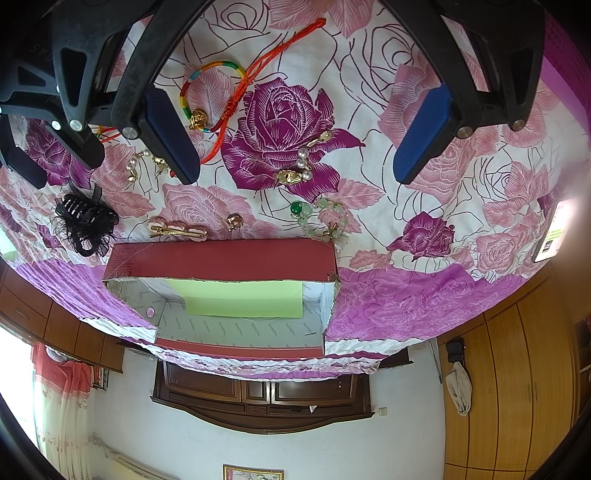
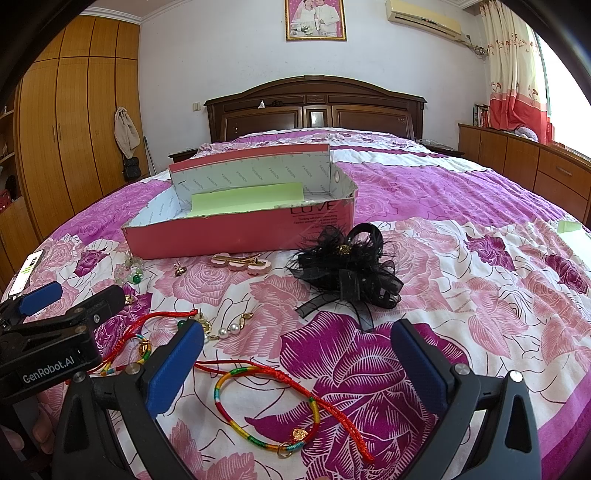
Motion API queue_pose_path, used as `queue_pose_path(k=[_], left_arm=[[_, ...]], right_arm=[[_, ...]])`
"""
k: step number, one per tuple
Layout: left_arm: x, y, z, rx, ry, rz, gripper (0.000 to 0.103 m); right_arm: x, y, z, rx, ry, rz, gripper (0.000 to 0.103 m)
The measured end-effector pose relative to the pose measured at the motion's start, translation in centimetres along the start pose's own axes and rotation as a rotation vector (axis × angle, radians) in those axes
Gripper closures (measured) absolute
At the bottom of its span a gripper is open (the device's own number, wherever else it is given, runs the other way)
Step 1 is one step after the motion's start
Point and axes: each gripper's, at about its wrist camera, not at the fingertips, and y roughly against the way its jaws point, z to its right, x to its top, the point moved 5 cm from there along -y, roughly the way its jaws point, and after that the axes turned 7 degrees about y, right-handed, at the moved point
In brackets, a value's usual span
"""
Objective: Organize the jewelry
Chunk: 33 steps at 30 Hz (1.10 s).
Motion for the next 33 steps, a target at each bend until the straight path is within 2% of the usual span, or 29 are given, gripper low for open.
queue_pose_path(k=[14,19,30,32,33], left_arm=[[1.6,0.4,0.3,-0.031,0.012,-0.018,0.005],[2.4,0.1,-0.2,-0.047,0.011,-0.062,0.005],[5.6,-2.6,-2.1,0.008,-0.018,-0.134,0.006],[5.7,-3.3,-2.5,0.020,-0.024,-0.150,0.007],[5.7,-3.9,-2.7,0.028,-0.025,-0.164,0.011]], right_arm=[[1.0,0.7,0.3,0.016,0.005,-0.004,0.000],[2.2,0.6,0.5,0.033,0.000,-0.047,0.000],[5.1,-1.4,4.4,0.008,-0.081,-0.171,0.000],[5.5,-2.1,5.3,0.001,-0.093,-0.189,0.000],[5.7,-2.5,5.6,-0.005,-0.096,-0.195,0.000]])
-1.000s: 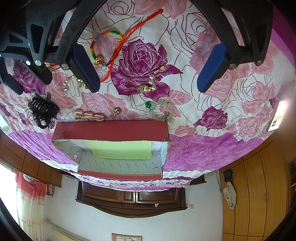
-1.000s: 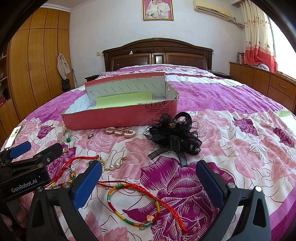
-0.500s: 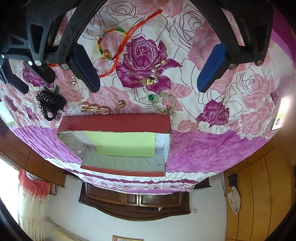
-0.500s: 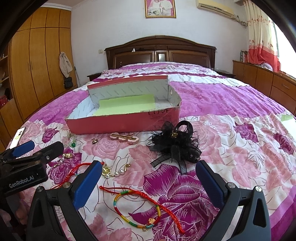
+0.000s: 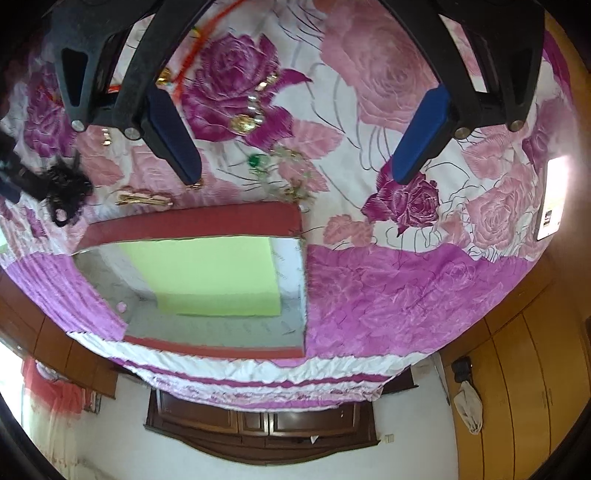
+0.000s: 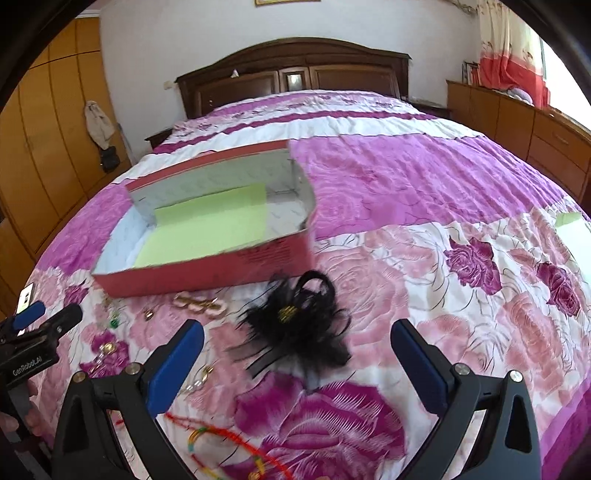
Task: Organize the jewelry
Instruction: 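Grasp the green jade bead bracelet with the left tool while the right tool grasps the black feather clip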
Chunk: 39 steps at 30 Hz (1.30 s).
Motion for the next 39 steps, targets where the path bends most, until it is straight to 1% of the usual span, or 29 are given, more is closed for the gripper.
queue_pose_path(k=[2,4,5,7,13,15,18,20,22,26,28,30,32,33,34,35,36,37,38,39], left_arm=[[-0.1,-1.2,-0.3,-0.005,0.005,-0.035,0.016],[-0.2,-1.9,-0.4,-0.015,0.011,-0.062,0.029],[-0.2,-2.7,-0.5,-0.023,0.014,-0.084,0.033],[-0.1,-3.4,-0.4,-0.024,0.014,-0.105,0.047],[-0.2,-5.6,0.4,-0.052,-0.003,-0.164,0.066],[-0.4,-6.2,0.3,-0.059,0.005,-0.183,0.069],[-0.7,-6.5,0.1,-0.070,0.015,-0.191,0.070],[-0.7,-6.6,0.1,-0.073,0.019,-0.191,0.070],[-0.9,-6.8,0.0,-0.071,0.025,-0.198,0.070],[-0.9,-7.3,-0.3,-0.077,0.037,-0.200,0.071],[-0.8,-7.0,-0.2,-0.077,0.036,-0.196,0.073],[-0.9,-6.8,-0.2,-0.080,0.036,-0.191,0.075],[-0.9,-6.8,-0.5,-0.087,0.038,-0.190,0.079],[-0.9,-6.6,-0.5,-0.092,0.040,-0.191,0.081],[-0.9,-6.4,-0.6,-0.096,0.043,-0.191,0.083],[-0.9,-6.1,-0.7,-0.104,0.049,-0.189,0.084],[-1.0,-5.9,-0.7,-0.109,0.051,-0.187,0.087],[-1.1,-5.5,-0.7,-0.113,0.053,-0.185,0.093],[-1.1,-5.0,-0.7,-0.114,0.054,-0.179,0.103],[-1.0,-4.5,-0.7,-0.118,0.052,-0.173,0.103]], right_arm=[[0.4,-0.7,0.4,-0.011,-0.001,-0.016,0.000],[0.6,-1.6,0.8,-0.008,-0.003,-0.041,0.000],[0.6,-2.0,0.8,-0.005,-0.004,-0.051,0.000],[0.5,-3.0,0.9,0.005,-0.004,-0.079,0.000],[0.2,-5.3,0.7,0.029,0.011,-0.142,0.001],[-0.1,-6.1,0.5,0.041,0.012,-0.168,0.003],[-0.7,-7.0,0.4,0.063,0.009,-0.198,0.005],[-1.1,-7.7,0.3,0.048,0.020,-0.225,0.010],[-1.6,-8.4,0.3,0.034,0.026,-0.248,0.010],[-1.8,-8.6,0.4,0.048,0.013,-0.241,0.011],[-1.9,-8.6,0.6,0.056,0.004,-0.234,0.012],[-1.9,-8.4,0.5,0.060,0.004,-0.231,0.017],[-1.7,-8.1,0.4,0.063,0.008,-0.229,0.030],[-1.6,-7.9,0.4,0.069,0.007,-0.228,0.033],[-1.5,-7.7,0.3,0.074,0.007,-0.227,0.040],[-1.4,-7.6,0.4,0.077,0.005,-0.226,0.043],[-1.3,-7.4,0.4,0.079,0.004,-0.222,0.044],[-1.4,-7.2,0.4,0.082,0.004,-0.221,0.049],[-1.4,-7.0,0.5,0.084,0.003,-0.220,0.061],[-1.4,-6.7,0.5,0.087,0.000,-0.217,0.065]])
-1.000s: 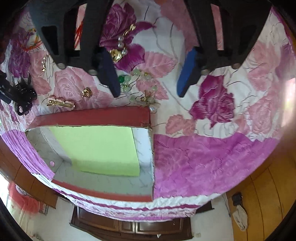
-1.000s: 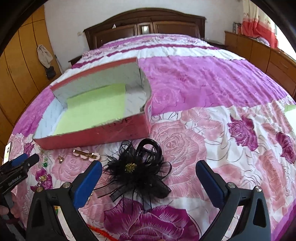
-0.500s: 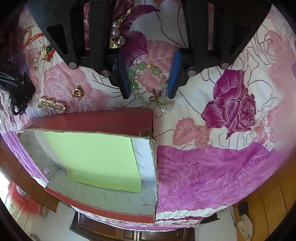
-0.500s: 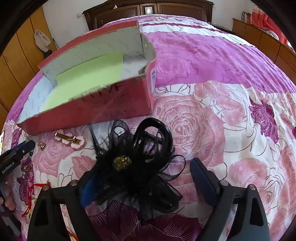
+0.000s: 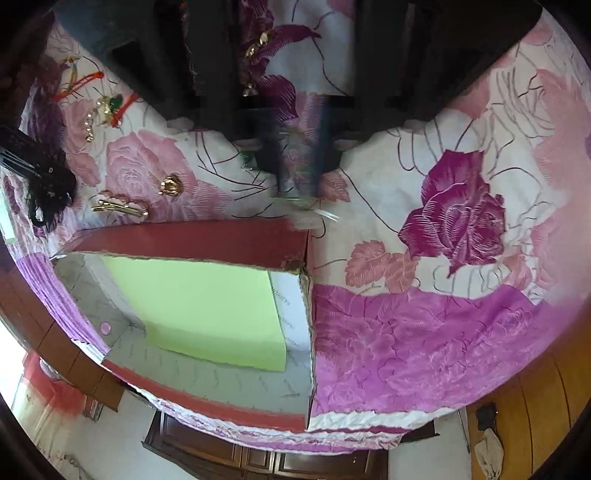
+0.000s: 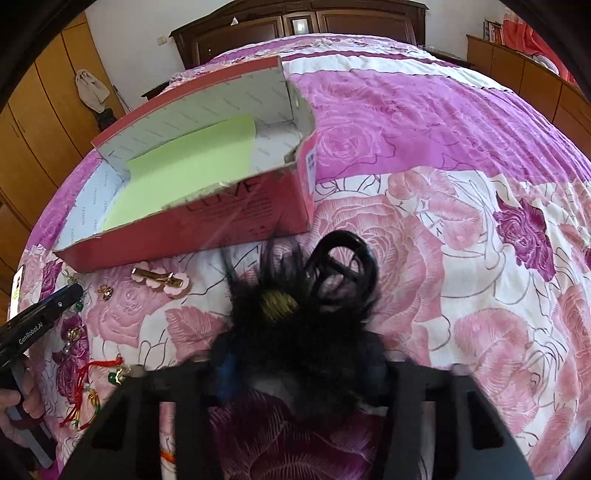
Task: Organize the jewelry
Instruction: 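Grasp the green jade bead bracelet with the left tool while the right tool grasps the black feather clip, then carry the bracelet and feather clip into the red box and open both tools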
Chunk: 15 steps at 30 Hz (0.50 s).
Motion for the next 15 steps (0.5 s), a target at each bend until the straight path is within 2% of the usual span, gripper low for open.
queue_pose_path(k=[2,7,12,14,15], left_arm=[[0.0,0.7,0.2,-0.017,0.000,0.013,0.103],[-0.6,2.7,0.9,-0.043,-0.010,0.047,0.103],[-0.7,4.7,1.4,-0.069,-0.011,0.082,0.103],[-0.5,5.3,1.4,-0.075,-0.011,0.097,0.103],[-0.4,5.8,1.5,-0.081,-0.011,0.108,0.103]], right_arm=[[-0.1,0.5,0.2,0.010,-0.005,0.012,0.074],[-0.5,2.2,-0.5,0.027,0.013,0.055,0.086],[-0.9,4.0,-0.9,0.039,0.021,0.111,0.090],[-1.0,4.7,-1.0,0.048,0.023,0.133,0.098],[-1.0,5.2,-1.1,0.049,0.023,0.146,0.098]])
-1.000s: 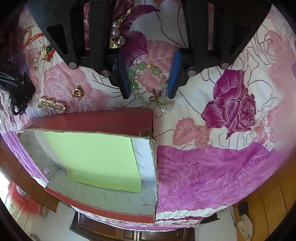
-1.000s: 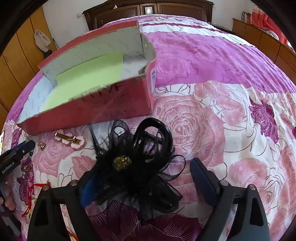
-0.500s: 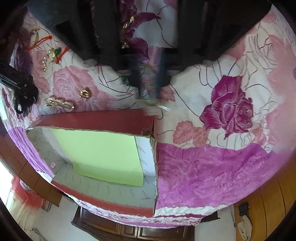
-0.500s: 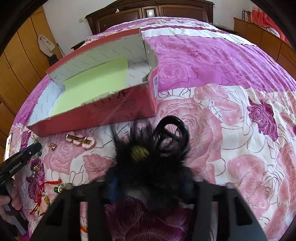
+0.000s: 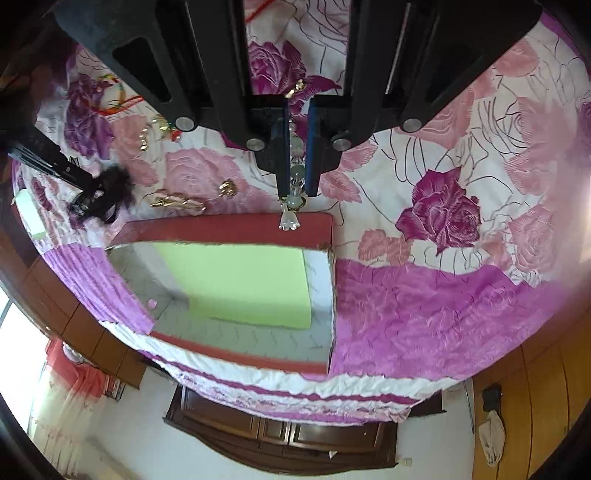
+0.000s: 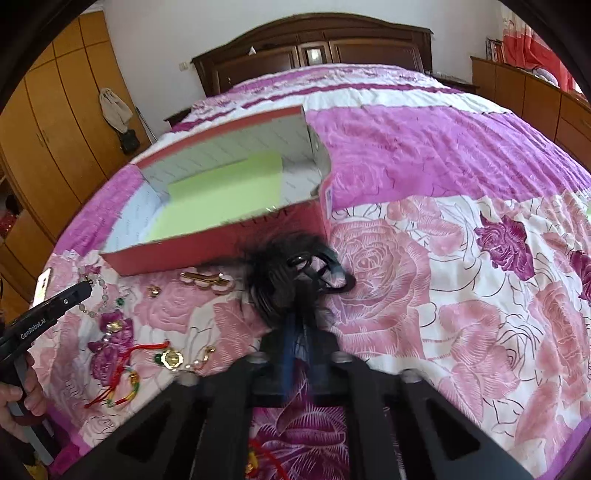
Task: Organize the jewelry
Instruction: 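Carry the bracelet and feather clip into the red box and open both tools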
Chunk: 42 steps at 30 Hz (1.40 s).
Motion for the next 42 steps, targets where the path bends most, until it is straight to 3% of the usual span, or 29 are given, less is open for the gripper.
queue_pose_path(k=[13,23,31,42], left_arm=[[2.3,3.9,2.1,-0.051,-0.045,0.112,0.103],[6.1,3.8,3.6,-0.049,-0.094,0.184,0.103],[8.9,0.8,3.8,-0.038,-0.107,0.192,0.103],[10.6,-7.6,2.9,-0.010,-0.070,0.080,0.103]], right_arm=[[2.0,4.6,-1.2,0.019,0.022,0.147,0.100],[6.5,6.1,-2.6,0.026,0.081,0.233,0.100],[10.8,3.3,-3.2,0.030,0.093,0.246,0.100],[14.7,-5.3,-1.7,0.015,0.076,0.153,0.100]])
